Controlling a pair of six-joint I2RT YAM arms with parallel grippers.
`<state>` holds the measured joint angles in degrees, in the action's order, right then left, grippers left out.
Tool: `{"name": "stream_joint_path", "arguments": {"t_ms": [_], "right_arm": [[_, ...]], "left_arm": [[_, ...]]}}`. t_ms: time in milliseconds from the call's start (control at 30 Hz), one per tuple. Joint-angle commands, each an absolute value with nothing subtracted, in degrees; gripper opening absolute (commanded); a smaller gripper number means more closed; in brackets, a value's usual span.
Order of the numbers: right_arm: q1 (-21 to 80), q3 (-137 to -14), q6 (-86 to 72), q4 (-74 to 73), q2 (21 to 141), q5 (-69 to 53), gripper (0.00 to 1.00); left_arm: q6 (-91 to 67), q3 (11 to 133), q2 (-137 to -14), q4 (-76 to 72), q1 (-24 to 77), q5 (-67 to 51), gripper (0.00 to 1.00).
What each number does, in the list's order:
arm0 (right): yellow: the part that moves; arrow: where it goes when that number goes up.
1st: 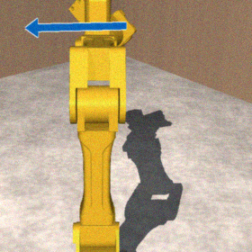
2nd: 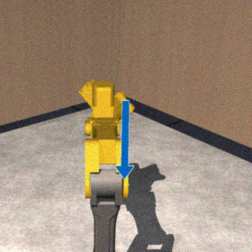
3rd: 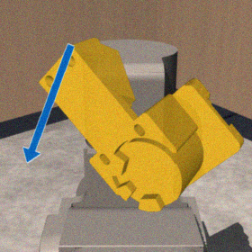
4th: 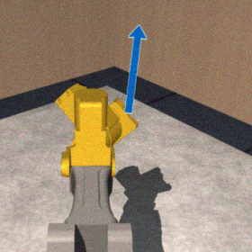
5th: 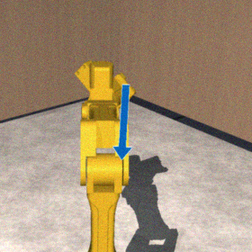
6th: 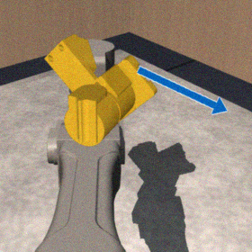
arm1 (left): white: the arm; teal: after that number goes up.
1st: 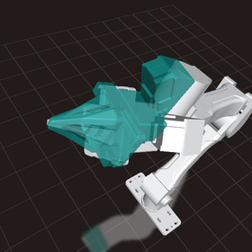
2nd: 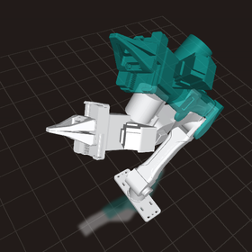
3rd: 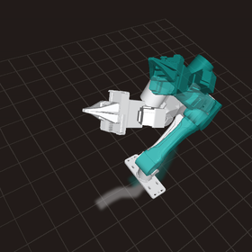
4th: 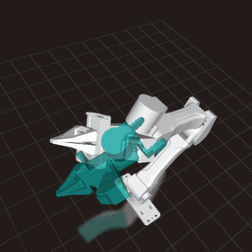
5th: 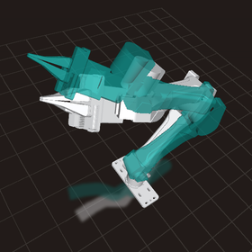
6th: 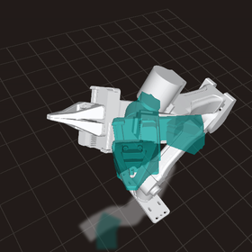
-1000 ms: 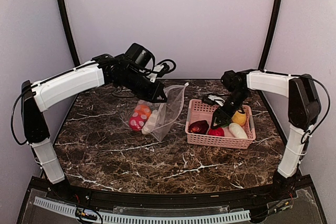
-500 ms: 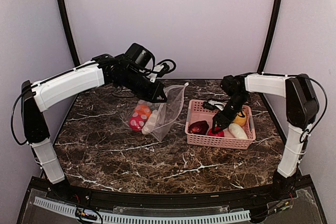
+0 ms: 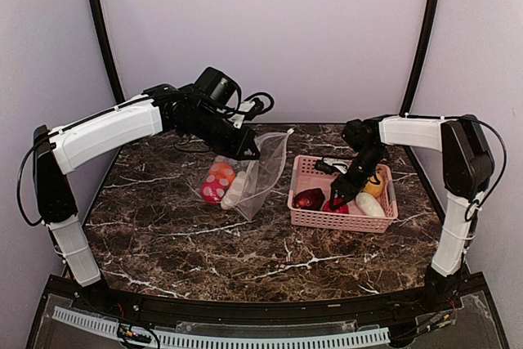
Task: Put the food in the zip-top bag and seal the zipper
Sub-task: Pick up the fake fruit from the bin, then place the fake fruit in the zipper food storage bag.
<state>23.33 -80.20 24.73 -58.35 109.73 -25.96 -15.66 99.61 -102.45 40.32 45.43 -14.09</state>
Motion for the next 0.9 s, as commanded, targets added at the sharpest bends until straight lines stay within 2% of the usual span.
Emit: {"name": "stream_joint_path", "arguments": {"t_ms": [0,367,600,867], "right_arm": [[23.99,-80.84,24.13,-59.08,109.24,-25.01,0.48],[23.91,-87.38,24.17,-59.76,100.85,-23.52,0.44],[24.32,-96.35,23.18,-59.03,96.80,-39.84,0.45],[28.75,-102.87,16.72,-50.69,98.02,-53.07,0.46]], "left_arm": [[-15.56,99.36,-101.78,40.12,45.22,-13.82,0.01],[-16.52,99.59,-102.44,38.24,45.20,-14.07,0.01],[-17.12,100.00,-102.87,37.42,45.21,-14.25,0.01],[-18.79,99.87,-102.86,35.66,45.24,-14.12,0.01]]}}
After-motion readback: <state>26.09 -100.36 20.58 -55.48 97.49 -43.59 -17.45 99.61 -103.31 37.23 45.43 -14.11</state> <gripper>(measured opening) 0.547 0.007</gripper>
